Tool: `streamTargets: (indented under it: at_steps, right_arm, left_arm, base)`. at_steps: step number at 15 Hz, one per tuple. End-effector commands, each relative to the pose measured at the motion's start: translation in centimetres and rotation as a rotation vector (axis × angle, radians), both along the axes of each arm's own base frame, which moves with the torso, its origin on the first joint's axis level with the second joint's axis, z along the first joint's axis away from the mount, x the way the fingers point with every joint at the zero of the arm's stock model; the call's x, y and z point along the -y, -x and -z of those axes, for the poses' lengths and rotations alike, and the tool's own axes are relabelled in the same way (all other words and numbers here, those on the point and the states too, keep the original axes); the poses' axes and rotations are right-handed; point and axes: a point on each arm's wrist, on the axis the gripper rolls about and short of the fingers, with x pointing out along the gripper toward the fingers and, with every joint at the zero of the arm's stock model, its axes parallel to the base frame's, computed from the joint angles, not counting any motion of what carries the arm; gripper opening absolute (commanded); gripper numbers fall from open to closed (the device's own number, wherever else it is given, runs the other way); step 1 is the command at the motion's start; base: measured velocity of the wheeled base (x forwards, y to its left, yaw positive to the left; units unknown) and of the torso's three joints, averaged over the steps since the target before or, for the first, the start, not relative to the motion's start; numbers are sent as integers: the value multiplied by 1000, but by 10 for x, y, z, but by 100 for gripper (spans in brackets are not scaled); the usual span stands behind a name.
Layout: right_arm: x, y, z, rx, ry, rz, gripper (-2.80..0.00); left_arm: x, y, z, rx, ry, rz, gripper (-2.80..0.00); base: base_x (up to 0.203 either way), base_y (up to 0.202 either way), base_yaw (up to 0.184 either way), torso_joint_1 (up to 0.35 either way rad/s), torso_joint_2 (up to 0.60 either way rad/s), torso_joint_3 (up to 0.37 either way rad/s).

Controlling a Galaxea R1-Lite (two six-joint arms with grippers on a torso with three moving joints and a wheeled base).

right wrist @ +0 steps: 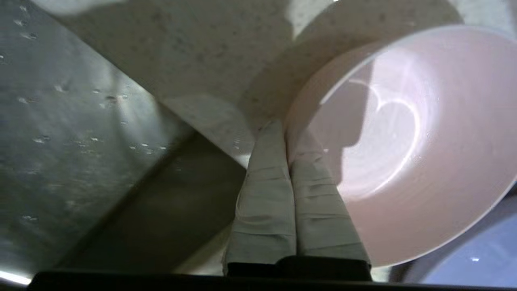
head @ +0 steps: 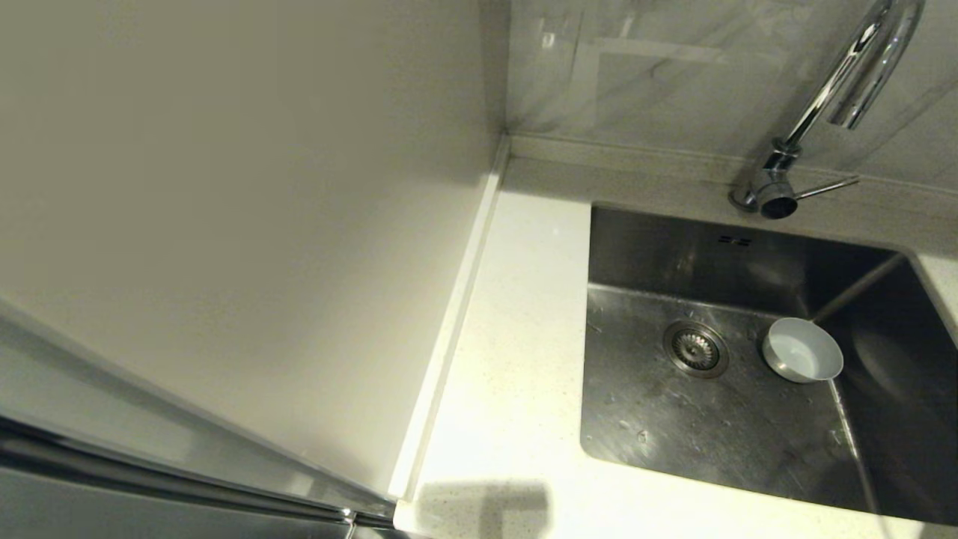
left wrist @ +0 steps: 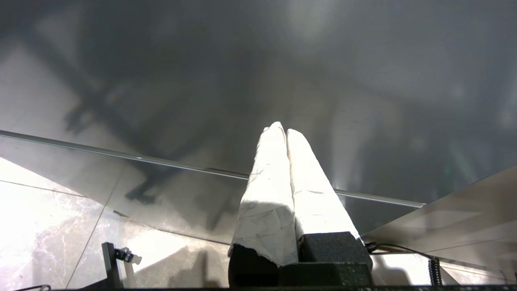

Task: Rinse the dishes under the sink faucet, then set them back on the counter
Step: Put a bowl into the sink

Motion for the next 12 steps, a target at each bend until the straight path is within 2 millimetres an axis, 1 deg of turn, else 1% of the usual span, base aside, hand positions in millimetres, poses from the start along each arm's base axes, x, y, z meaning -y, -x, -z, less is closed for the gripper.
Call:
streamTargets:
  at_steps: [1, 4, 6, 7, 9, 10, 12]
  right_arm:
    - [-1, 0, -3, 6, 9, -1, -280]
    - [-11, 6, -22, 49, 66, -5, -280]
    - [-25, 14, -41, 106, 116, -37, -280]
    - [-35, 18, -49, 128, 140, -82, -280]
    - [-63, 23, -56, 151, 176, -249, -280]
    - [-75, 21, -57, 172, 181, -343, -280]
    - [-95, 12, -57, 211, 164, -484, -280]
  left_arm:
    - [0, 0, 1, -3, 0, -1, -280]
    - [0, 0, 1, -3, 0, -1, -280]
    - [0, 0, 1, -3, 0, 0, -280]
    - [0, 0, 1, -3, 0, 0, -280]
    - [0, 0, 1, -3, 0, 0, -280]
    - [0, 0, 1, -3, 0, -1, -280]
    - [0, 0, 1, -3, 0, 1, -280]
  base:
    - [0, 0, 0, 0, 0, 0]
    - [0, 0, 0, 0, 0, 0]
    - [0, 0, 0, 0, 0, 0]
    - [0, 0, 0, 0, 0, 0]
    - [0, 0, 0, 0, 0, 0]
    - [0, 0, 0, 0, 0, 0]
    - [0, 0, 0, 0, 0, 0]
